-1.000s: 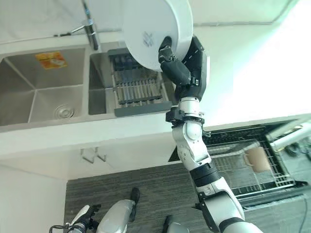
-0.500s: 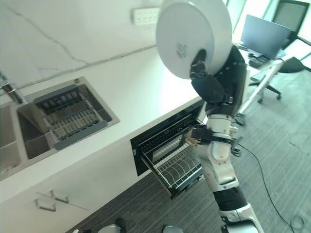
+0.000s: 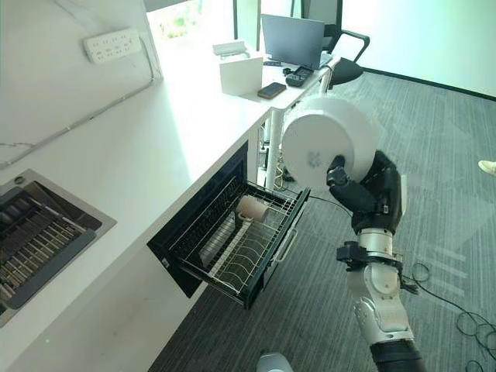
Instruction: Place the dishes in the dishwasher.
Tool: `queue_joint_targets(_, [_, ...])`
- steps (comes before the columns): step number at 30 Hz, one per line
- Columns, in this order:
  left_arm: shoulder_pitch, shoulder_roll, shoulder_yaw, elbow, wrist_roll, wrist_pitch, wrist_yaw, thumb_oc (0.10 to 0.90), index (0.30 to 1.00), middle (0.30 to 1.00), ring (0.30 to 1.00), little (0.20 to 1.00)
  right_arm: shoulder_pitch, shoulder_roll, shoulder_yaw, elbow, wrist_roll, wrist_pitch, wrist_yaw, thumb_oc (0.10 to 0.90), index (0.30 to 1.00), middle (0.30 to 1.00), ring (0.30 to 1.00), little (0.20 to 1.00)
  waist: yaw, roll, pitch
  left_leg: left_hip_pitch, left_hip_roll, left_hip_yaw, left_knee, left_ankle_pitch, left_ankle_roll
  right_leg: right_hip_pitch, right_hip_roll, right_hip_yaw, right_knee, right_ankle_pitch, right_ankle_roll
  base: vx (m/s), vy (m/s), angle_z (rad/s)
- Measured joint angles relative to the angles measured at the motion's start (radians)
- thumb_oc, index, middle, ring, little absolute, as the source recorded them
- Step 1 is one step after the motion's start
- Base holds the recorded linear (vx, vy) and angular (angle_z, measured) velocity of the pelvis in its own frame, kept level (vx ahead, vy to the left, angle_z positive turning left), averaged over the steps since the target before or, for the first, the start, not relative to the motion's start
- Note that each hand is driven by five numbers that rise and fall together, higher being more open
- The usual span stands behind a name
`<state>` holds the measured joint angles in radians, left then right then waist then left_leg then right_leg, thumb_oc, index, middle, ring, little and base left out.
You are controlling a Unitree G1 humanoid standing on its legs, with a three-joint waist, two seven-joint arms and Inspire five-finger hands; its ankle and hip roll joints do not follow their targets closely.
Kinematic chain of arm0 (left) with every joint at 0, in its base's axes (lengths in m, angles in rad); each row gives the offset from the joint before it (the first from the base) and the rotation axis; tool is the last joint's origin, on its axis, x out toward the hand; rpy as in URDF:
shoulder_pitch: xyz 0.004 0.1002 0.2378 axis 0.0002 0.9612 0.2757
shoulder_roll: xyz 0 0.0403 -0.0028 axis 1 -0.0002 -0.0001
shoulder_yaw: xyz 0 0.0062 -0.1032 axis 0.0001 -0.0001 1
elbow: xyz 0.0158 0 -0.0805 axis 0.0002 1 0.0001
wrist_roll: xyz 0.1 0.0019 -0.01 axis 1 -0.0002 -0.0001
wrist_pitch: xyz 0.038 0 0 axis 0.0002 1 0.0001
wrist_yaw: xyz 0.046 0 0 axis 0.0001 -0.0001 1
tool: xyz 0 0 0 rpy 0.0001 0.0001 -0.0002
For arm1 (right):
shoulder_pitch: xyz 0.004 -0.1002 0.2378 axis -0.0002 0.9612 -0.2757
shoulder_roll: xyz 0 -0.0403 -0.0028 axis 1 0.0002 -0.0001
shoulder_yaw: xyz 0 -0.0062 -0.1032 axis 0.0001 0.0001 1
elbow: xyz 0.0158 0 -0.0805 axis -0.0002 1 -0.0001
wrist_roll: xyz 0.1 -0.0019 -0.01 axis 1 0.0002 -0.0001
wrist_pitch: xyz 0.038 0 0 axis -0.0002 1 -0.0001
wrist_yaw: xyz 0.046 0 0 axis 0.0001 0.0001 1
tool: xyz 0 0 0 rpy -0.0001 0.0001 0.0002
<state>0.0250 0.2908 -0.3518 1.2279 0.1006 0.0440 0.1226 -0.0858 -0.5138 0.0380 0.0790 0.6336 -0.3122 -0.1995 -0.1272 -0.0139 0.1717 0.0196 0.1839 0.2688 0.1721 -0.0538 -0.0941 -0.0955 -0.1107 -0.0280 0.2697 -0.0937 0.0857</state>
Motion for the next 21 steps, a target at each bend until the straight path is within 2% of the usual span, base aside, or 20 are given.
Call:
queue_joint_targets(7, [-0.002,0.004,-0.008,-0.023,0.033,0.022,-0.025,0.8,0.9,0.9,0.9,0.9,0.009,0.023,0.029,0.072,-0.002,0.029,0.063,0.4,0.3,0.3,0.3,0.3,0.026,-0.003,0.001,-0.003,-0.018,-0.001,-0.004,0.001,0.007,0.002,-0.009,0.009,-0.019,0.015,0.009,0.03,0.0,-0.01])
queue_joint_targets(11, [-0.015,0.01,-0.01,-0.034,0.064,0.042,-0.05,0.8,0.9,0.9,0.9,0.9,-0.007,0.022,0.087,0.081,-0.015,0.041,0.099,0.4,0.3,0.3,0.3,0.3,0.05,-0.013,0.006,-0.018,-0.032,-0.007,0.001,-0.002,0.017,0.0,-0.023,0.007,-0.032,0.028,0.01,0.02,0.003,0.05])
queue_joint_targets(18, [-0.013,0.014,-0.008,-0.057,0.062,0.052,-0.05,0.8,0.9,0.9,0.9,0.9,-0.034,0.037,0.116,0.191,-0.081,0.083,0.092,0.4,0.3,0.3,0.3,0.3,0.078,-0.028,0.016,-0.029,-0.05,-0.03,0.004,-0.005,0.023,0.018,-0.041,-0.011,-0.055,0.033,0.022,0.02,-0.003,0.13])
queue_joint_targets(19, [-0.013,0.014,-0.008,-0.069,0.062,0.06,-0.05,0.8,0.9,0.9,0.9,0.9,-0.034,0.037,0.116,0.225,-0.084,0.107,0.09,0.4,0.3,0.3,0.3,0.3,0.082,-0.029,0.029,-0.042,-0.058,-0.039,0.014,-0.007,0.027,0.015,-0.045,-0.016,-0.056,0.035,0.025,-0.01,0.008,0.2])
queue_joint_targets(21, [-0.025,0.014,-0.011,-0.071,0.062,0.064,-0.056,0.8,0.9,0.9,0.9,0.9,-0.037,0.036,0.116,0.257,-0.09,0.115,0.089,0.4,0.3,0.3,0.3,0.3,0.084,-0.025,0.048,-0.058,-0.064,-0.055,0.023,-0.007,0.031,0.014,-0.054,-0.031,-0.056,0.036,0.027,-0.01,0.006,0.21])
